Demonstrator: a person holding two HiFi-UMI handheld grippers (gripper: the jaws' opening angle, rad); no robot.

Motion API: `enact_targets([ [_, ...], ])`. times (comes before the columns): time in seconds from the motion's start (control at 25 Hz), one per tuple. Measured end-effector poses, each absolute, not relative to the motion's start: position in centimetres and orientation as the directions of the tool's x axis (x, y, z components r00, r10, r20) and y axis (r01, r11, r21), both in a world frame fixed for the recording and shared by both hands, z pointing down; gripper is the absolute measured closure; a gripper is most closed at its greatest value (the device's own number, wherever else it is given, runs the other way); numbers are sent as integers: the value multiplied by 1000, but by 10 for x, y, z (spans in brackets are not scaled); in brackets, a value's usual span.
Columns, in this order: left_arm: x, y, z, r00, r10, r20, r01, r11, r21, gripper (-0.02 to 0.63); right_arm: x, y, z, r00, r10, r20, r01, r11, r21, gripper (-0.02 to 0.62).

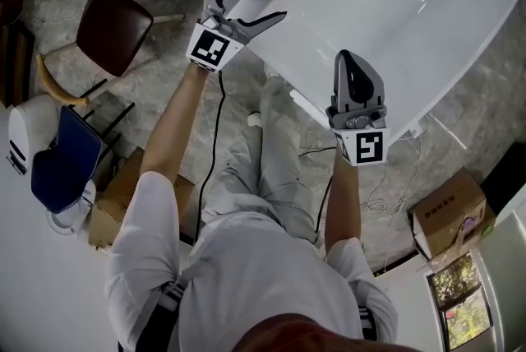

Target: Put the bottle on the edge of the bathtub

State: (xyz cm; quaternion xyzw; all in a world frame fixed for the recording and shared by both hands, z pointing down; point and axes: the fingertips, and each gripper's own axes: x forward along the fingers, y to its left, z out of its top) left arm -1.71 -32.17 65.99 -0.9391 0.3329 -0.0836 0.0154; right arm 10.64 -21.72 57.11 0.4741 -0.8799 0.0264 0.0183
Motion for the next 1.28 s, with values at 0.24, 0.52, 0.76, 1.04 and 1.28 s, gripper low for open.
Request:
enact_targets([
  [0.24,-24,-297,584,762,-636,125,-627,-772,-105,158,107,-199,500,-543,-839,29,-840,542,-28,594],
  [0.52,-33,-255,479,762,-640,103,-628,-768,-125,262,91,-171,411,-569,-822,3,-822,569,-24,594],
  [0.76,-47,-216,397,720,-692,41,-684,-719,-124,342,74,-147,351,-621,-784,17,-784,621,0,594],
  [1.04,-50,-149,333,677,-736,4,-729,-671,-135,441,61,-91,299,-671,-741,6,-741,671,-28,594],
  [1.28,-70,-81,315,625,-780,12,-773,-621,-131,537,51,-30,265,-678,-735,-7,-735,678,-21,594],
])
